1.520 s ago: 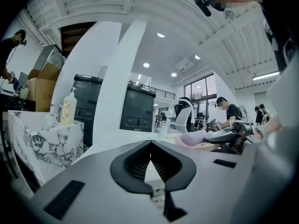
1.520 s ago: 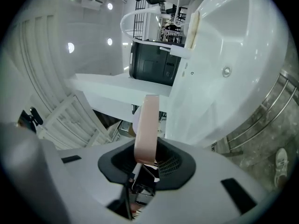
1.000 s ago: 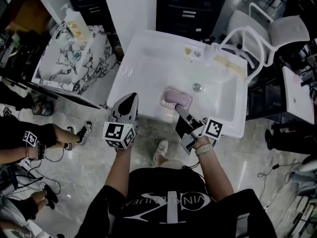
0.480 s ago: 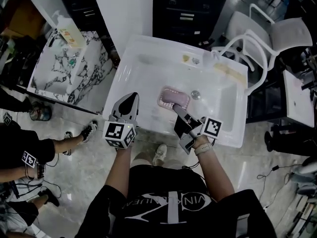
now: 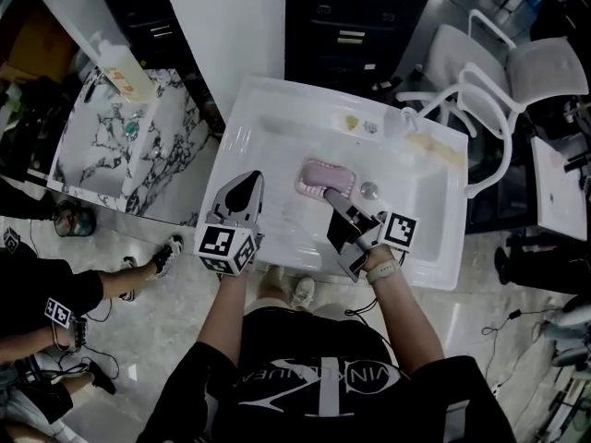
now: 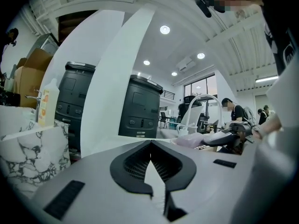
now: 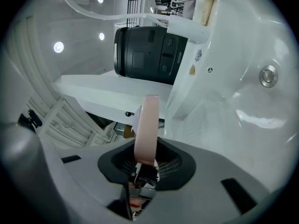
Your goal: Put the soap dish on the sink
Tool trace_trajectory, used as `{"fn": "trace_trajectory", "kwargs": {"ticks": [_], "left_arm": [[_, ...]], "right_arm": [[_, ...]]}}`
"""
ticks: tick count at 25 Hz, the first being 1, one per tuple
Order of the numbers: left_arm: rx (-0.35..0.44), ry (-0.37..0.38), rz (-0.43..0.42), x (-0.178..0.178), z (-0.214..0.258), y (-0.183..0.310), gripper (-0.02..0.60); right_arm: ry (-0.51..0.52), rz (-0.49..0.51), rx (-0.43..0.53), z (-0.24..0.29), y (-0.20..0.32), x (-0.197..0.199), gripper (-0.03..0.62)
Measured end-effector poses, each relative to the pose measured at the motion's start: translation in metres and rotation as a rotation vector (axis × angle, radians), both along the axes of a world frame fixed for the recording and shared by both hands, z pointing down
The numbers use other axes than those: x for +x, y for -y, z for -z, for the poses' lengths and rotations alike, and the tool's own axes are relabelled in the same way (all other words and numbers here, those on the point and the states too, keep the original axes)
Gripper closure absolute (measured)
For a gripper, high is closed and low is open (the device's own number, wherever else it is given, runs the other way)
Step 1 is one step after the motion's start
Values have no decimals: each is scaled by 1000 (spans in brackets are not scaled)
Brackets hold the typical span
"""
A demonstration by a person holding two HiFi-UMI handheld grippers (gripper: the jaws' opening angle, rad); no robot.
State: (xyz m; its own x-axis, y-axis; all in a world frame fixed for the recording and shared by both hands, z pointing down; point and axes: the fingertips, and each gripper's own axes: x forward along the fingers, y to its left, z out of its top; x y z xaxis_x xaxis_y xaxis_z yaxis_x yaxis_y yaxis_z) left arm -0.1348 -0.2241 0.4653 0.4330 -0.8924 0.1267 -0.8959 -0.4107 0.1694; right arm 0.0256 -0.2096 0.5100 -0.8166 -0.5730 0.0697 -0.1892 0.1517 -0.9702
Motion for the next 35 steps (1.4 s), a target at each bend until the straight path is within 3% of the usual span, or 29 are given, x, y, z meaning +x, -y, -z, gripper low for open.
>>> {"fn": "trace_trajectory", "kwargs": {"ticks": [19,29,35], "left_arm": [[-44,-17,-122,20,-27,109,565],[-89,-25,-165,35,-50,136,565],[-116,-27,-195,43,-64,146,565]], "right_arm": [[-21,-39,-32,-26,115,-20,497],[-31,-41,-92,-52,152,-29,497],[26,-35,-141,-65,172,-47,497]]}}
